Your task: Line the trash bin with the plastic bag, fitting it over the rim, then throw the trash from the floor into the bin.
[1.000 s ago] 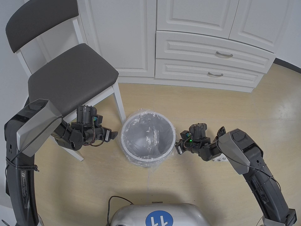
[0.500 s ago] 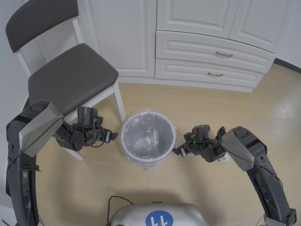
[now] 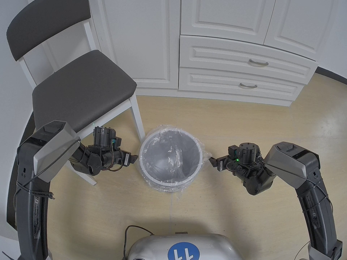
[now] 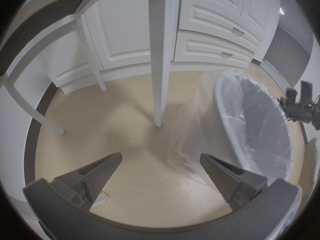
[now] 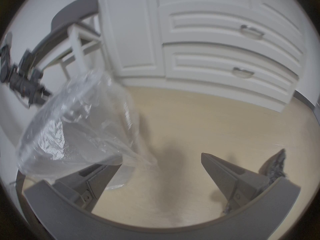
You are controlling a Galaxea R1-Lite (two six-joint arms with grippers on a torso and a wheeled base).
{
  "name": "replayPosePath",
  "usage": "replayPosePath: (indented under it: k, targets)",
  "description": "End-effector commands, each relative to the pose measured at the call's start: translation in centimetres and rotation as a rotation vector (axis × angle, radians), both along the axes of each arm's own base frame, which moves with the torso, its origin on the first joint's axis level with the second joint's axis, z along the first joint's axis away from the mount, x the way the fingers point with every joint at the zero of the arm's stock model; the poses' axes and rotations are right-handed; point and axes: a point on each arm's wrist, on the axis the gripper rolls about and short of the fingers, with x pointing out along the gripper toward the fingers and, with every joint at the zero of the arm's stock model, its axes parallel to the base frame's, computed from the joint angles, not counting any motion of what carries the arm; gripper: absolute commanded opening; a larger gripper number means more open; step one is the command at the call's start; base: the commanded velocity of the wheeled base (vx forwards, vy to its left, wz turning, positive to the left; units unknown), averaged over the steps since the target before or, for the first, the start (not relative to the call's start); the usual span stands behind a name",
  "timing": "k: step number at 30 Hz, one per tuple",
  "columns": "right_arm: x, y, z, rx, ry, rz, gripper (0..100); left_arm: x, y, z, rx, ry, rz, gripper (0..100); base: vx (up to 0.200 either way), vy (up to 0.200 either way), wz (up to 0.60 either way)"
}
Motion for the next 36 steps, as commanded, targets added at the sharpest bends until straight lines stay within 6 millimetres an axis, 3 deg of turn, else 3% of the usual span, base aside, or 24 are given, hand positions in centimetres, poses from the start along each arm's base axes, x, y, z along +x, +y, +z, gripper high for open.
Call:
replayPosePath:
  k: [1, 7, 13, 23, 36]
  targets:
    - [-1.8, -1.0, 1.5, 0.083, -0.033, -0.084, 100, 1.6, 0.1, -4.2, 0.021, 0.027, 0.042, 100, 0.0, 0.0, 0.0]
    - [-2.5, -0.8, 1.9, 0.165, -0.048, -0.092, 100, 2.7, -0.6, -7.1, 0.039, 0.007, 0.094, 100, 0.0, 0.0, 0.0]
    - [-2.9, -0.9, 1.8, 0.177, -0.048, -0.099, 100, 3.8, -3.2, -9.3, -0.016, -0.073, 0.109, 100, 0.0, 0.0, 0.0]
    - [-1.4, -1.2, -2.3, 0.081, 0.089, -0.191, 100, 4.3, -4.2, -9.4, -0.064, -0.048, 0.13, 100, 0.0, 0.0, 0.0]
    - [-0.1, -0.2, -2.2, 0.028, 0.172, -0.21, 100, 4.2, -4.3, -9.5, -0.043, -0.056, 0.167, 100, 0.0, 0.0, 0.0]
